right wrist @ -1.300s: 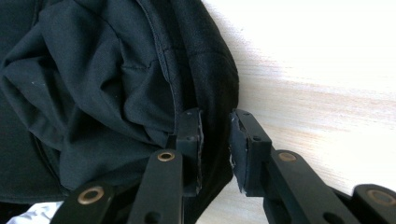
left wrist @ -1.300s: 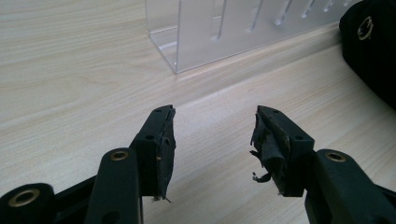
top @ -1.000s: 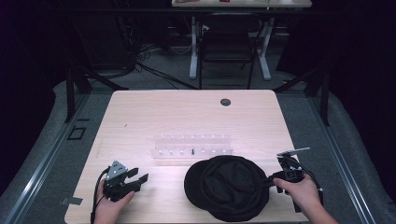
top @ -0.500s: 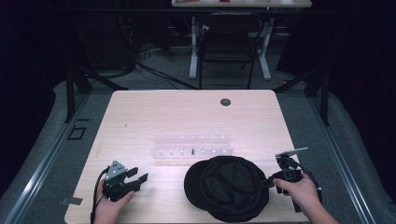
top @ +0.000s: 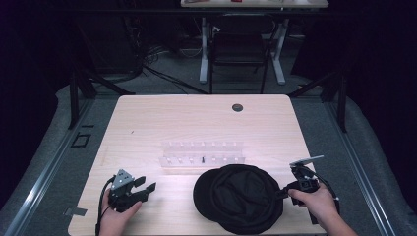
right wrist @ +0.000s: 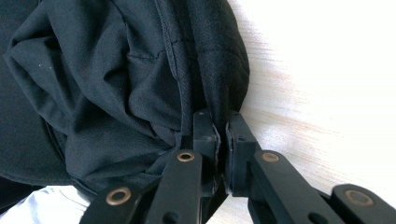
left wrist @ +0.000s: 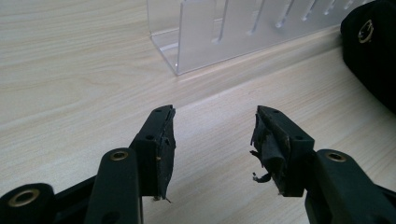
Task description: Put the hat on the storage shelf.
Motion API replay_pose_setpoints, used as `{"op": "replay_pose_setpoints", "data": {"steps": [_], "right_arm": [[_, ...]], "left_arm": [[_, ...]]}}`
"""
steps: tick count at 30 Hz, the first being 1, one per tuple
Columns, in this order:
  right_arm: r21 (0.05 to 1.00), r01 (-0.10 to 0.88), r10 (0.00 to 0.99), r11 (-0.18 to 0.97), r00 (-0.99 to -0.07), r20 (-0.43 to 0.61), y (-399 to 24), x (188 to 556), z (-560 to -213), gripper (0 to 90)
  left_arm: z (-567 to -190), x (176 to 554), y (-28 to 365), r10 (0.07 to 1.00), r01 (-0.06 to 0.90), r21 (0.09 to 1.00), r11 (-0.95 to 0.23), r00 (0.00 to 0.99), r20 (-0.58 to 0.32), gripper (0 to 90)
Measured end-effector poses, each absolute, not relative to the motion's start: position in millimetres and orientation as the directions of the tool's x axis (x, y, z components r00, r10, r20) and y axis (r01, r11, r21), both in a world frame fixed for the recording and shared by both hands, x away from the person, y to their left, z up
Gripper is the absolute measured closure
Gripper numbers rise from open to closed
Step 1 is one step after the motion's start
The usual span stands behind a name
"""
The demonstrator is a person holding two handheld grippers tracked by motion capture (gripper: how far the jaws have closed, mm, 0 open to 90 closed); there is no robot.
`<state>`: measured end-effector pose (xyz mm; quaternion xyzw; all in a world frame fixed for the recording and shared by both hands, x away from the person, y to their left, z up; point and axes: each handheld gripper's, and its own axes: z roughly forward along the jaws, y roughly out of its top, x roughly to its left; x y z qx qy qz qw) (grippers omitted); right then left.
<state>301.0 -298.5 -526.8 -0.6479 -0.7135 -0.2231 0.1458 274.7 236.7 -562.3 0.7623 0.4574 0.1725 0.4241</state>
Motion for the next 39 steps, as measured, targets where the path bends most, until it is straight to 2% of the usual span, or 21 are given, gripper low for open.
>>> {"op": "replay_pose_setpoints", "data": {"steps": [4, 22, 24, 26, 39], "right_arm": [[0.128, 0.988, 0.862, 0.081, -0.134, 0.489, -299, 302, -526, 85.8], [0.118, 0.993, 0.82, 0.025, -0.088, 0.565, -302, 299, -513, 87.6], [0.122, 0.991, 0.806, 0.055, -0.116, 0.58, -304, 300, -508, 87.6], [0.128, 0.992, 0.796, 0.014, -0.089, 0.599, -303, 298, -506, 87.6], [0.155, 0.988, 0.713, 0.023, -0.125, 0.69, -305, 298, -487, 87.8]], "left_arm": [[-562, 275, 237, 0.844, 0.551, 0.805, -0.218, 0.521, -0.128, 48.4], [-563, 275, 237, 0.845, 0.55, 0.807, -0.213, 0.519, -0.13, 48.5], [-562, 275, 237, 0.845, 0.55, 0.807, -0.212, 0.518, -0.131, 48.5], [-562, 275, 237, 0.845, 0.55, 0.807, -0.213, 0.518, -0.131, 48.5], [-562, 275, 238, 0.846, 0.55, 0.806, -0.218, 0.518, -0.124, 48.6]]}}
